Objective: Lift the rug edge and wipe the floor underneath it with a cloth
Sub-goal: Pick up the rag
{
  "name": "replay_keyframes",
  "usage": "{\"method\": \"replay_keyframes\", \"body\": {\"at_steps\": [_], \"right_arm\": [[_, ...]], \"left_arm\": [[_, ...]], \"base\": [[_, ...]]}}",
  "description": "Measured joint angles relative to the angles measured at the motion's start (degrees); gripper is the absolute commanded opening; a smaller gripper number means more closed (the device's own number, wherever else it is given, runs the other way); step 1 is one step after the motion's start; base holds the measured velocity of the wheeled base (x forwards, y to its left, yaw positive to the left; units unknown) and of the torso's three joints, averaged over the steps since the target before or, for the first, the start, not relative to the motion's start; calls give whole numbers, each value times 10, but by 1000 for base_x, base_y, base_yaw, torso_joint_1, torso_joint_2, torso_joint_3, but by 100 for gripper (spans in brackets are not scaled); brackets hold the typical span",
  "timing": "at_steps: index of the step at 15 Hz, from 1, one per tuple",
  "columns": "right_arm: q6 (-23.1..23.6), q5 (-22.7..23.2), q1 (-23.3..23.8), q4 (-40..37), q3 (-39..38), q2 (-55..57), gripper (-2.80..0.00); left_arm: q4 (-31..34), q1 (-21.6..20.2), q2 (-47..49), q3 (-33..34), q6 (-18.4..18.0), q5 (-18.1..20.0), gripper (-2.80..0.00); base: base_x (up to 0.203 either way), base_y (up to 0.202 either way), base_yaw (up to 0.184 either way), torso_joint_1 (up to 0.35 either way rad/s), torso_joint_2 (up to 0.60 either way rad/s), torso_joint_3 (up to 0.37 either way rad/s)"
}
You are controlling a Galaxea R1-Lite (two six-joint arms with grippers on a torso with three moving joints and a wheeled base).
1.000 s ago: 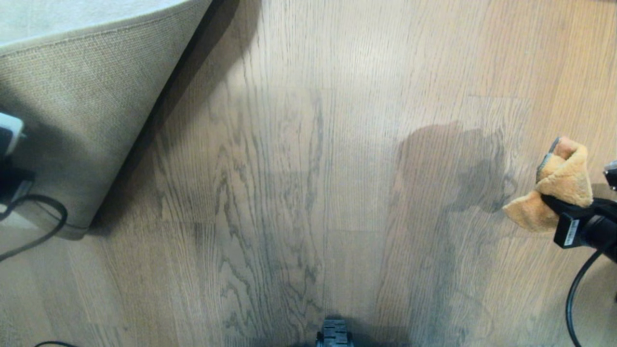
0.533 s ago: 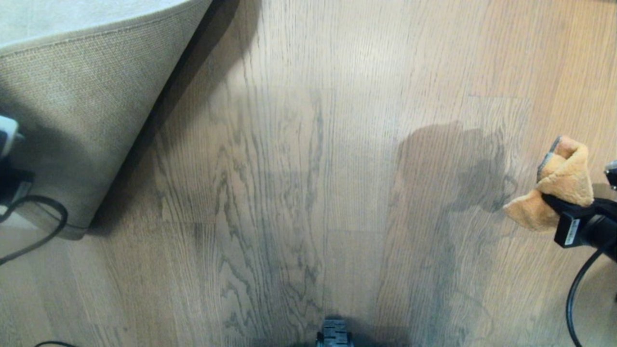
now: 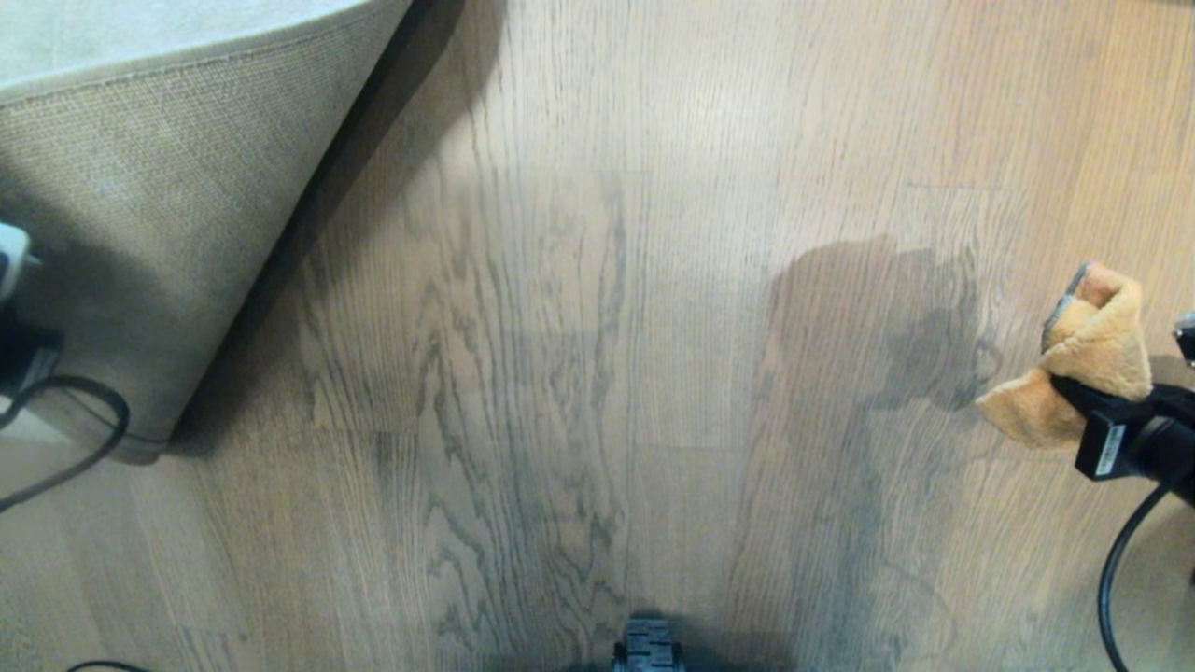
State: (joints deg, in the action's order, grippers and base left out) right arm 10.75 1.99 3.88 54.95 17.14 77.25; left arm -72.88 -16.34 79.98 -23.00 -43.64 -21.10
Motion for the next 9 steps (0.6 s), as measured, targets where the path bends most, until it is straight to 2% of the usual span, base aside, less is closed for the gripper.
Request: {"method": "replay_keyframes", "body": {"at_steps": [9], "right_arm": [[0,0,2,1,-1,0,-280]], "left_arm": [[-15,0,0,6,-1,0,-280]], "base": [[0,0,0,0,0,0]]}}
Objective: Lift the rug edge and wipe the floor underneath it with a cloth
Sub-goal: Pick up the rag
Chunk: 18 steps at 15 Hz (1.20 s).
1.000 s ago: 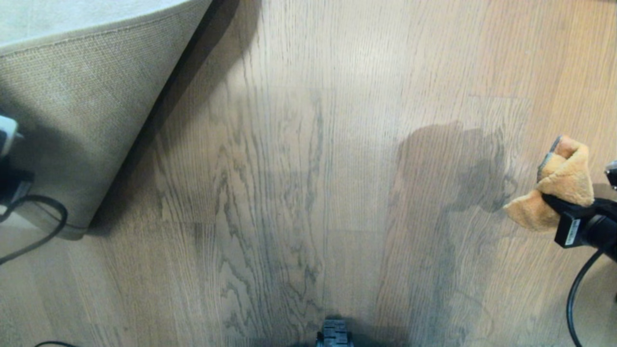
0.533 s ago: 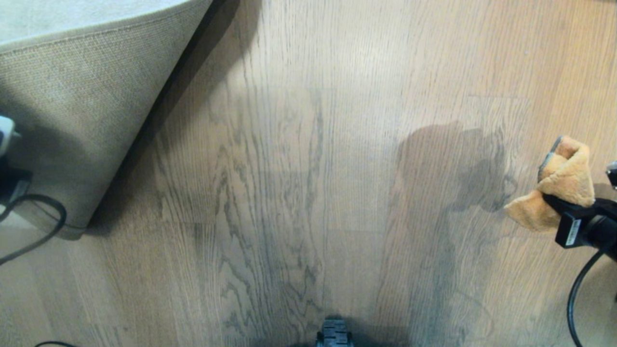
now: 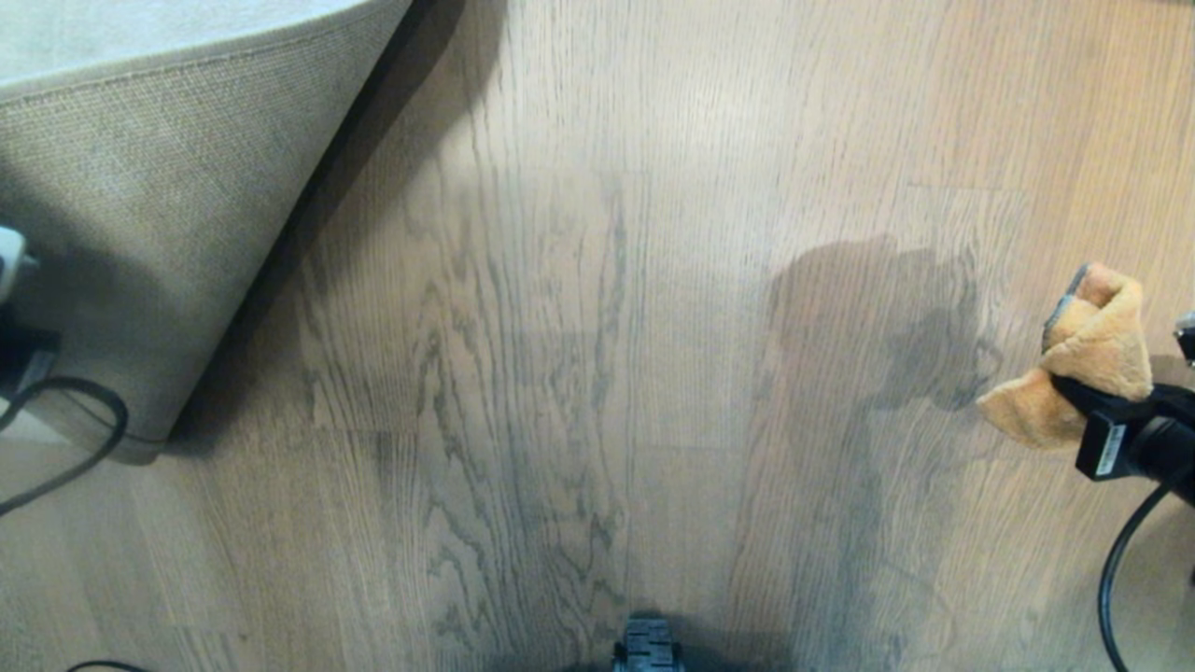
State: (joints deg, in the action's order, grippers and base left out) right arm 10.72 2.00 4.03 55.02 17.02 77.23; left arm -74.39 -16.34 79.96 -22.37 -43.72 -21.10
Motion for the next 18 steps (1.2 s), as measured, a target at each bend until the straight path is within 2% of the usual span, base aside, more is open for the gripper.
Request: {"method": "replay_keyframes", "body": {"at_steps": [18], "right_arm": [[0,0,6,0,-10,-4,-280]], "left_arm": [[-46,0,0,21,-7,0,-280]], "base": [[0,0,0,0,0,0]]}}
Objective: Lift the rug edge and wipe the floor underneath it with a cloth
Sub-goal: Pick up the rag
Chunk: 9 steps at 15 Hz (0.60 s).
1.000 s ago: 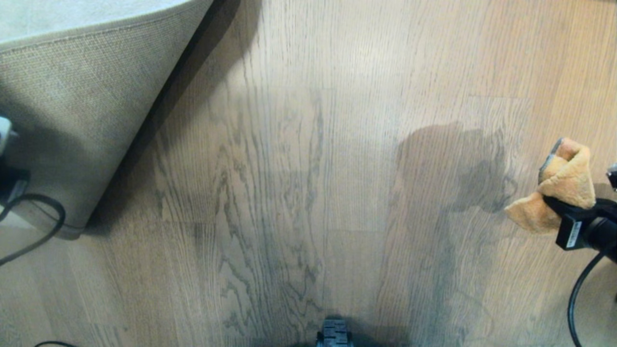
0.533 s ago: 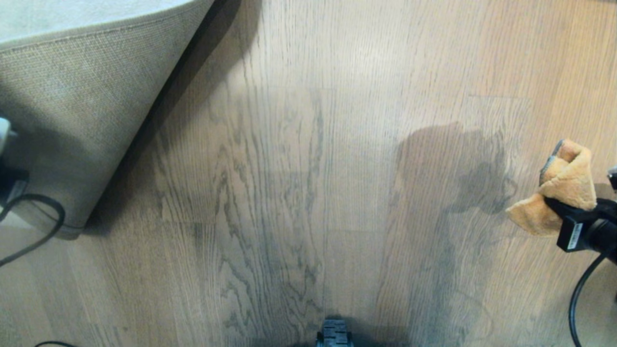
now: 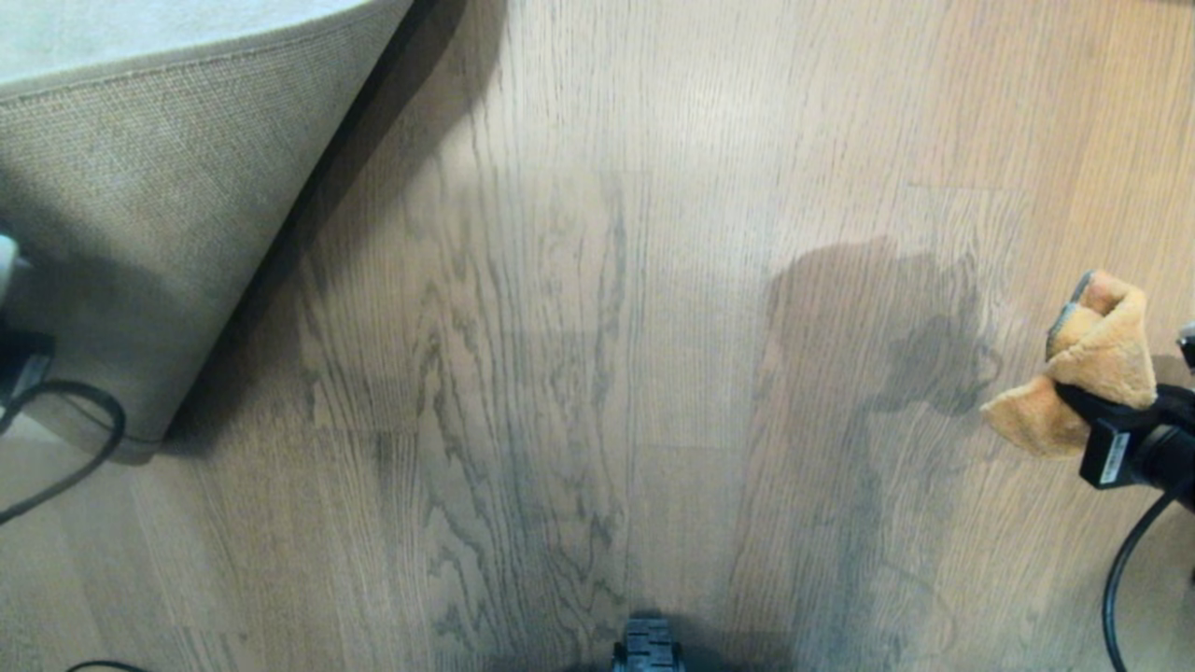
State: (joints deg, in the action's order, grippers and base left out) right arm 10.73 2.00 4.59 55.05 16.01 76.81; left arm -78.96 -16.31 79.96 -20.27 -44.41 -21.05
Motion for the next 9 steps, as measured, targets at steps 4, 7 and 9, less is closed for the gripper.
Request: {"method": "replay_keyframes", "body": {"at_steps": [4,7,9], "right_arm": [[0,0,1,0,-1,0,-280],[0,0,1,0,-4,-2,-280],[-1,0,1,0,-7,-3,-280]], "left_arm": [[-20,0,0,10,-7,-2,-280],[-23,-1,0,9,-8,-1,-280],[-30,-1,0,10,-7,-1,-280]], "base": [[0,0,0,0,0,0],[0,0,0,0,0,0],[0,0,0,0,0,0]]}}
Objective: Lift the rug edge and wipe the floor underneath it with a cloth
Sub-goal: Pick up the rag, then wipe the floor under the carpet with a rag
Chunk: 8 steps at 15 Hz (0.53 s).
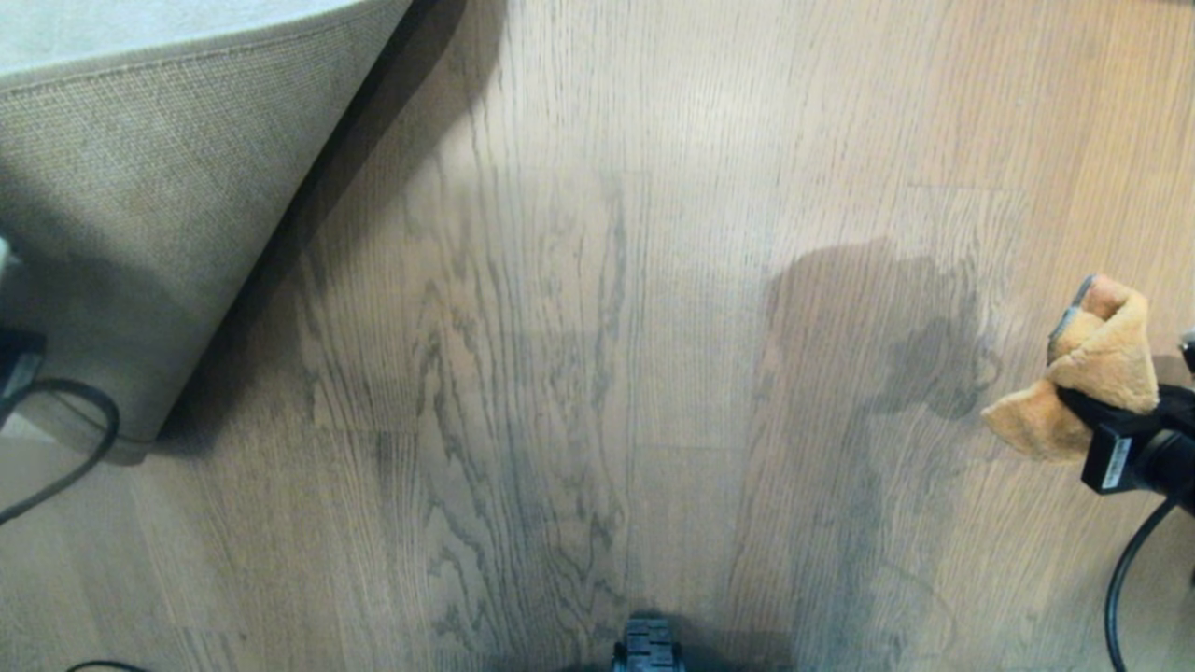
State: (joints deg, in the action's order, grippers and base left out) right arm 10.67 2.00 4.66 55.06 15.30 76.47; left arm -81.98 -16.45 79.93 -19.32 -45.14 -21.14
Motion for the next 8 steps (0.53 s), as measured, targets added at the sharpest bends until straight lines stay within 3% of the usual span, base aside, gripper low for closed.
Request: {"method": "replay_keyframes", "body": {"at_steps": [8], "right_arm": [[1,0,0,0,-1,-1,-280]], "left_arm": [[-18,0,0,2,0,-2,-280]], "base": [[0,0,0,0,0,0]]}}
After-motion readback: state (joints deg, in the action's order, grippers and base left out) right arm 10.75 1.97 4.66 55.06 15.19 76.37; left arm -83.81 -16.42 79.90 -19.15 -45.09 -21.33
